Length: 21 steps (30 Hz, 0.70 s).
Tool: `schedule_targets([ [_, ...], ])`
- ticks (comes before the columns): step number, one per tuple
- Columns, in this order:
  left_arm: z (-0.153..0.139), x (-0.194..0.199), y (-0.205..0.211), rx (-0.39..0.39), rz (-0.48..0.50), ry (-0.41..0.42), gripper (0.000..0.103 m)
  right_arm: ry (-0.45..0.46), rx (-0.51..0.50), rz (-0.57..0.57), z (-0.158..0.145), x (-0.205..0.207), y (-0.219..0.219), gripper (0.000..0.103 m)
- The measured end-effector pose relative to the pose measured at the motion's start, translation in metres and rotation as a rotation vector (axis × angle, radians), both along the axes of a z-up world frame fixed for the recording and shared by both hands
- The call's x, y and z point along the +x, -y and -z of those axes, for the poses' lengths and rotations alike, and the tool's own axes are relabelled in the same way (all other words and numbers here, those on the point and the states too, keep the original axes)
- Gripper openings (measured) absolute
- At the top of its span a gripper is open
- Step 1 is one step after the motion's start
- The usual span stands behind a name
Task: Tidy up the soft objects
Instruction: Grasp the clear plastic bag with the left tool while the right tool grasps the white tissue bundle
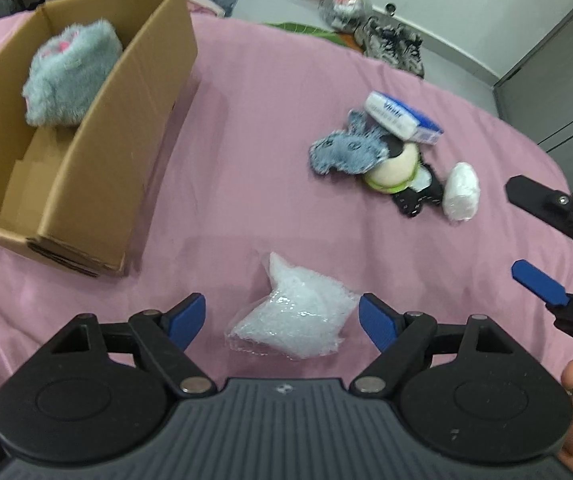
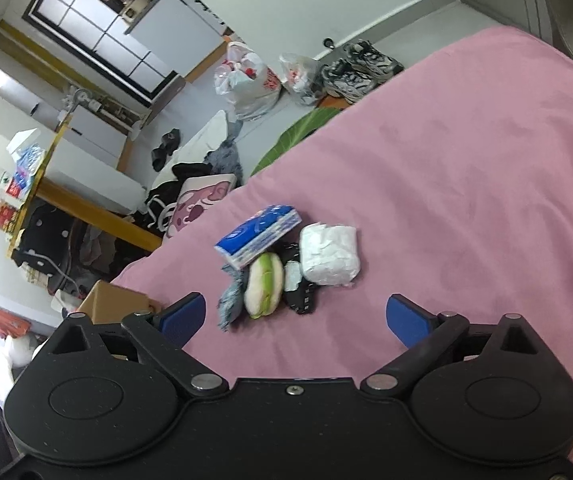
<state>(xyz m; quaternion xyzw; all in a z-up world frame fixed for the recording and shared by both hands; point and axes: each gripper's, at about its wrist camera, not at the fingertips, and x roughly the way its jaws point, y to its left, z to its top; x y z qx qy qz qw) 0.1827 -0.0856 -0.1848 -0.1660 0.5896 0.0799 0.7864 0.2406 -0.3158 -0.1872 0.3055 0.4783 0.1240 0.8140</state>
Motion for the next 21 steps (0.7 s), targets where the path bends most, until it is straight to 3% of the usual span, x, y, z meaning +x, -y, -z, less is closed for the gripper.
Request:
schedule_targets([
  [7,0.021,0.009,-0.001,-0.019,-0.022,-0.035,0.080,-0.013,0.011,0.012,0.015,0.011,0.003,0.089],
  [14,0.041,0.016,-0.001,-0.072,-0.036,-0.081,0.073,-0.012,0.001,0.013,0.028,0.024,0.002,0.082],
  [16,0.042,0.016,-0.002,-0.079,-0.041,-0.085,0.069,-0.013,-0.002,0.007,0.032,0.027,0.001,0.080],
  [21,0.042,0.018,-0.001,-0.115,-0.045,-0.080,0.044,-0.004,0.001,0.003,0.037,0.037,0.000,0.078],
])
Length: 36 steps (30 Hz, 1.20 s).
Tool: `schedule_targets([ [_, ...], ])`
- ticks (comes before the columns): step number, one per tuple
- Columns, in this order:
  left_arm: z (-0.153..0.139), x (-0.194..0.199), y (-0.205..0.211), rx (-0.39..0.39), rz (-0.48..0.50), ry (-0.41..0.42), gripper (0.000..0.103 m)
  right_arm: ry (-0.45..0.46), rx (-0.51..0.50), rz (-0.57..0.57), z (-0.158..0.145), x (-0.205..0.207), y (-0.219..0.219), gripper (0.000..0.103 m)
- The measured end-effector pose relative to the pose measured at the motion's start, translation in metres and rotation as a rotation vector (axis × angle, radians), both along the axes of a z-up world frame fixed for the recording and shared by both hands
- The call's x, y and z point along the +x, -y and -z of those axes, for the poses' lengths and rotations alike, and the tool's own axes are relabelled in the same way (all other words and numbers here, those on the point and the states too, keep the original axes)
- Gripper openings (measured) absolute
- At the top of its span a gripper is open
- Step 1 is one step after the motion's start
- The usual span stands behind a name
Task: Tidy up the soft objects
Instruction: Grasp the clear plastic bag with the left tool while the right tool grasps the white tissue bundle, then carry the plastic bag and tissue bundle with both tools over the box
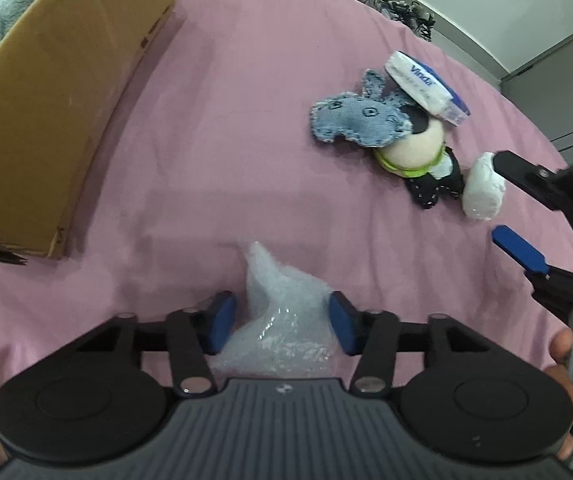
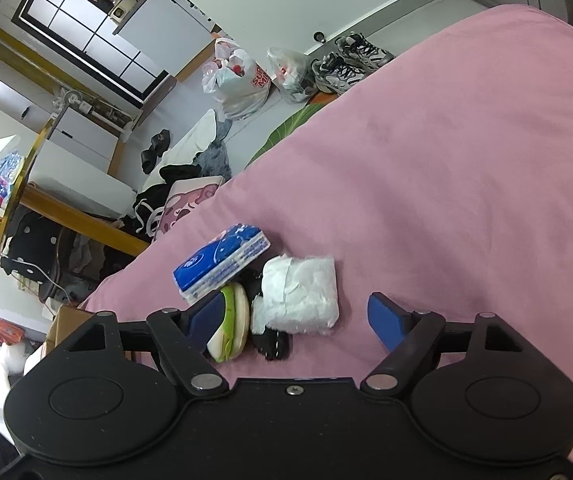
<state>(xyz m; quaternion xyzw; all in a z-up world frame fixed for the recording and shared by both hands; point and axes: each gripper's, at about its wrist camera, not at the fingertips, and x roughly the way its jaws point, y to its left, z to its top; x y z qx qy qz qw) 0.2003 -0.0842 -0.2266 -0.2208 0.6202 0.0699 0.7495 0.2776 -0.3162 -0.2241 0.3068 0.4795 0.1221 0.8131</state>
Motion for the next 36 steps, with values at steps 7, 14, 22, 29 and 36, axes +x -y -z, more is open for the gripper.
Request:
schedule_targets([
  [7,-0.007,-0.004,0.003,-0.011,0.001,0.009,0.036,-0.030,-0.001,-0.020,0.009,0.005,-0.003,0.043],
  [14,-0.022,-0.010,0.002,0.017,0.013,0.056,0.035,-0.022,0.004,-0.016,-0.003,-0.008,0.002,0.042],
  [22,-0.054,-0.020,-0.005,0.053,0.021,0.149,0.035,0.013,-0.015,-0.011,-0.033,-0.024,-0.002,0.042],
  [29,-0.086,-0.029,-0.019,0.083,0.021,0.241,0.035,0.080,-0.042,-0.044,-0.070,-0.037,-0.021,0.042],
  [36,-0.113,-0.042,-0.044,0.096,-0.001,0.298,0.036,0.136,-0.057,-0.073,-0.102,-0.045,-0.045,0.042],
])
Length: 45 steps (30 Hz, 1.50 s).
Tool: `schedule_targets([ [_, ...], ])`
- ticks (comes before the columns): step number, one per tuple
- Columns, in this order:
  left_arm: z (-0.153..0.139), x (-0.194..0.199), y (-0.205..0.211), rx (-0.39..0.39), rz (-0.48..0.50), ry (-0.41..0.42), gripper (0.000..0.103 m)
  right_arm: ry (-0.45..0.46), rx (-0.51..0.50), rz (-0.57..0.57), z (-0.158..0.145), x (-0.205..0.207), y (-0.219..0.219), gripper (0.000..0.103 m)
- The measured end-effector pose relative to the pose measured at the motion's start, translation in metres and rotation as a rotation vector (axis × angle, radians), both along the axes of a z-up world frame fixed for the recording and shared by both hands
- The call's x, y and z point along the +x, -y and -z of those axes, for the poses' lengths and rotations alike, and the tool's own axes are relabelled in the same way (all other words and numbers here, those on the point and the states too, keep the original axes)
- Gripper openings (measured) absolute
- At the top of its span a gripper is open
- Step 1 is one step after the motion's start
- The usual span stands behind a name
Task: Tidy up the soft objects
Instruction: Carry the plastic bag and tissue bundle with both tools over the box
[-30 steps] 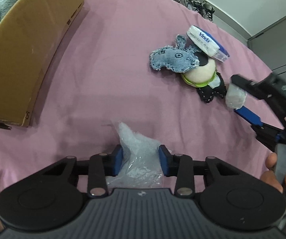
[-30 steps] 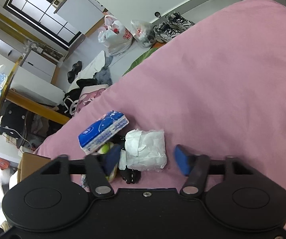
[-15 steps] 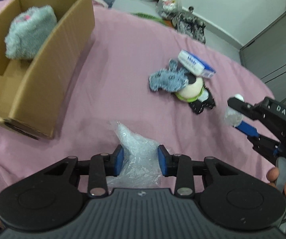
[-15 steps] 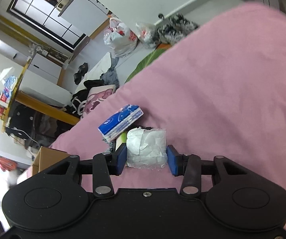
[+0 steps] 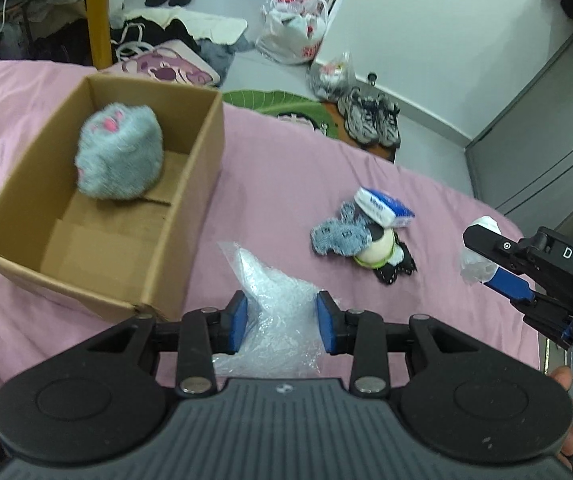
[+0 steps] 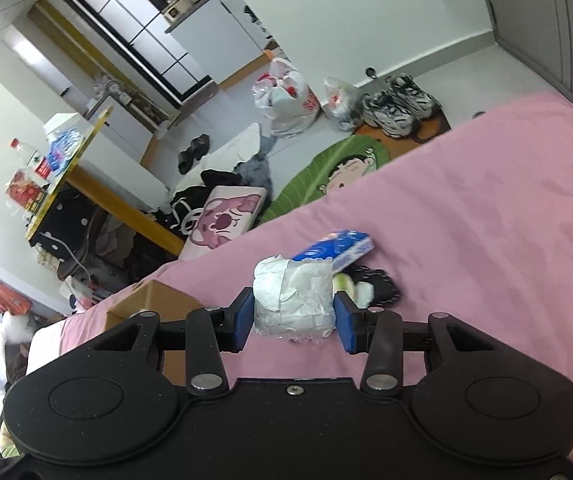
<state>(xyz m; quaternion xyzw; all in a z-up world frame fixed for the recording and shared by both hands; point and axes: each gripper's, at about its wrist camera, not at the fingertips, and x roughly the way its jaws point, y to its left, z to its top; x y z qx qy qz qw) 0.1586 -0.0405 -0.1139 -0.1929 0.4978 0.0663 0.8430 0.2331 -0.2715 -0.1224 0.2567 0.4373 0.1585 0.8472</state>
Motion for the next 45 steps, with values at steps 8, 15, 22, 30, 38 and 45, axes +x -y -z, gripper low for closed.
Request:
schedule_targets([
  [8,-0.018,-0.008,-0.033,-0.005,-0.045,0.032,0.036,0.020,-0.007,-0.031,-0.021,-0.006,-0.032,0.042],
  [15,-0.036,-0.011,-0.069,0.000,-0.075,0.032,0.036,0.009,-0.023,-0.066,-0.037,-0.012,-0.065,0.042],
  [22,-0.043,-0.009,-0.103,-0.003,-0.094,0.013,0.036,0.005,-0.055,-0.106,-0.053,-0.016,-0.097,0.042],
  [30,-0.037,-0.002,-0.138,-0.020,-0.118,-0.012,0.036,-0.002,-0.088,-0.165,-0.061,-0.011,-0.137,0.042],
  [38,-0.022,0.003,-0.169,-0.048,-0.159,-0.048,0.036,-0.024,-0.138,-0.231,-0.059,-0.001,-0.174,0.042],
  [45,-0.009,0.012,-0.187,-0.074,-0.184,-0.075,0.036,-0.048,-0.166,-0.277,-0.055,0.008,-0.199,0.042],
])
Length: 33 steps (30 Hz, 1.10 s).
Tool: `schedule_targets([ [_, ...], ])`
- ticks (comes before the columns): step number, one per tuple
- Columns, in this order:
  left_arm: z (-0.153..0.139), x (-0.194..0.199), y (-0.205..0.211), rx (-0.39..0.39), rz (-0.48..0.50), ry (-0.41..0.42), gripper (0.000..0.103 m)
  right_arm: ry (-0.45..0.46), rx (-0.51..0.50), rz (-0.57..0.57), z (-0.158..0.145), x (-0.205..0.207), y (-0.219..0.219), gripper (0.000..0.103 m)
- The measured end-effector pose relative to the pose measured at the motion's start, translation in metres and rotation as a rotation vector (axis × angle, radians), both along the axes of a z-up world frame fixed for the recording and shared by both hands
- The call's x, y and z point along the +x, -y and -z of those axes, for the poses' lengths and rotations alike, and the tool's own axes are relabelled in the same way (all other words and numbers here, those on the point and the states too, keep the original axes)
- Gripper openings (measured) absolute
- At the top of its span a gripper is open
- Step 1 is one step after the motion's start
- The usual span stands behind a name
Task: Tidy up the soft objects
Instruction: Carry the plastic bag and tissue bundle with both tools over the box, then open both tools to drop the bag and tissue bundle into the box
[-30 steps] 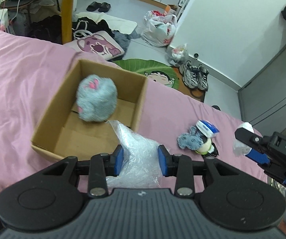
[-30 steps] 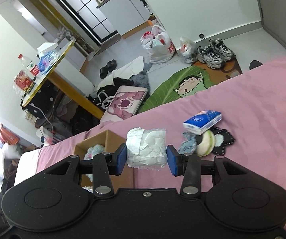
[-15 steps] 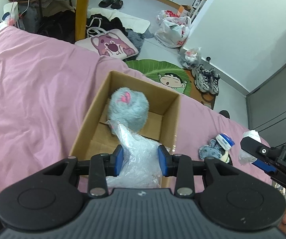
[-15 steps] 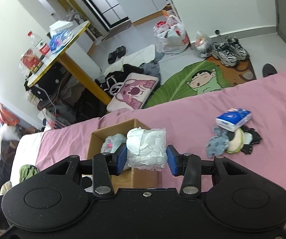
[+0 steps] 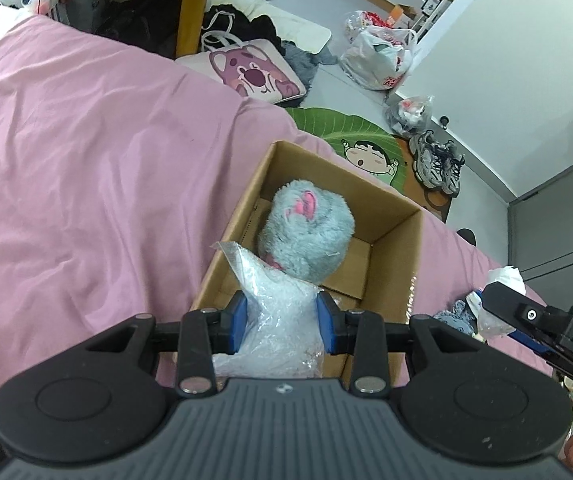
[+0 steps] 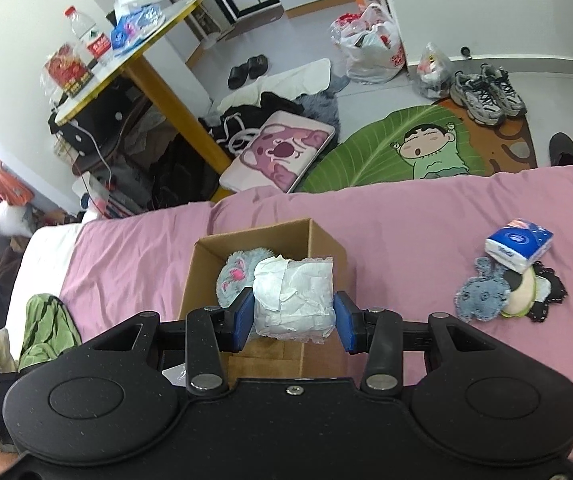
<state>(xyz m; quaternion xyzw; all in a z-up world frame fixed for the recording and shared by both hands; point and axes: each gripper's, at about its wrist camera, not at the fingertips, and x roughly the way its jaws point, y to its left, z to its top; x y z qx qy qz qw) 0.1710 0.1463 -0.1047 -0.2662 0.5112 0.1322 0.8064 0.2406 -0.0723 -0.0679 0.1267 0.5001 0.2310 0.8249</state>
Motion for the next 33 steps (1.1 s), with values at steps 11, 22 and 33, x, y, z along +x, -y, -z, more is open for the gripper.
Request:
schedule_targets([
  [11,0.018,0.022,-0.013,-0.003,0.017,-0.059,0.036,-0.029,-0.036,-0.048,0.006,0.020,-0.033,0.042],
  [22,0.011,0.039,-0.022,-0.023,0.027,-0.079,0.039,-0.036,-0.040,-0.065,0.004,0.036,-0.051,0.043],
  [33,-0.015,0.035,-0.021,0.004,0.043,-0.072,0.077,-0.032,-0.032,-0.031,-0.004,0.037,-0.040,0.071],
])
